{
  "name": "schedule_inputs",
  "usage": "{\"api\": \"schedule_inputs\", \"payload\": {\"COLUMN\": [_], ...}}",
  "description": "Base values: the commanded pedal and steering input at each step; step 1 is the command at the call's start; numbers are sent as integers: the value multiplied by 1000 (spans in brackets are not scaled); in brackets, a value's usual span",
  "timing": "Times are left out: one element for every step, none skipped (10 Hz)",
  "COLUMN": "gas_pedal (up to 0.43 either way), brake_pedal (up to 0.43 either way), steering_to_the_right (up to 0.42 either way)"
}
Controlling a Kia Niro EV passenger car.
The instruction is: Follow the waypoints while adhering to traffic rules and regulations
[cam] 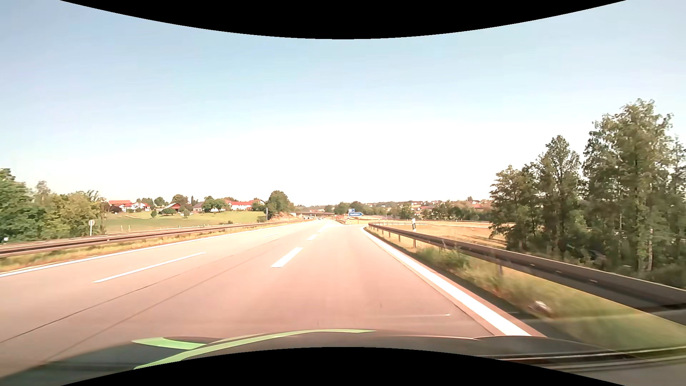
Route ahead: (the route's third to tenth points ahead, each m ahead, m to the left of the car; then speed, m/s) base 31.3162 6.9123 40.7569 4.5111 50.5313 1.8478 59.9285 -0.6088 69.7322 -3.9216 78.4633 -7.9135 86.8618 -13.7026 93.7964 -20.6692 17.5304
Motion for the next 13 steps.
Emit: {"api": "schedule_inputs", "payload": {"gas_pedal": [0,0,0,0,0,0,0,0,0,0,0,0,0], "brake_pedal": [0,12,49,91,152,152,152,152,152,159,165,171,177], "steering_to_the_right": [1,3,3,3,3,3,4,3,3,4,5,8,9]}}
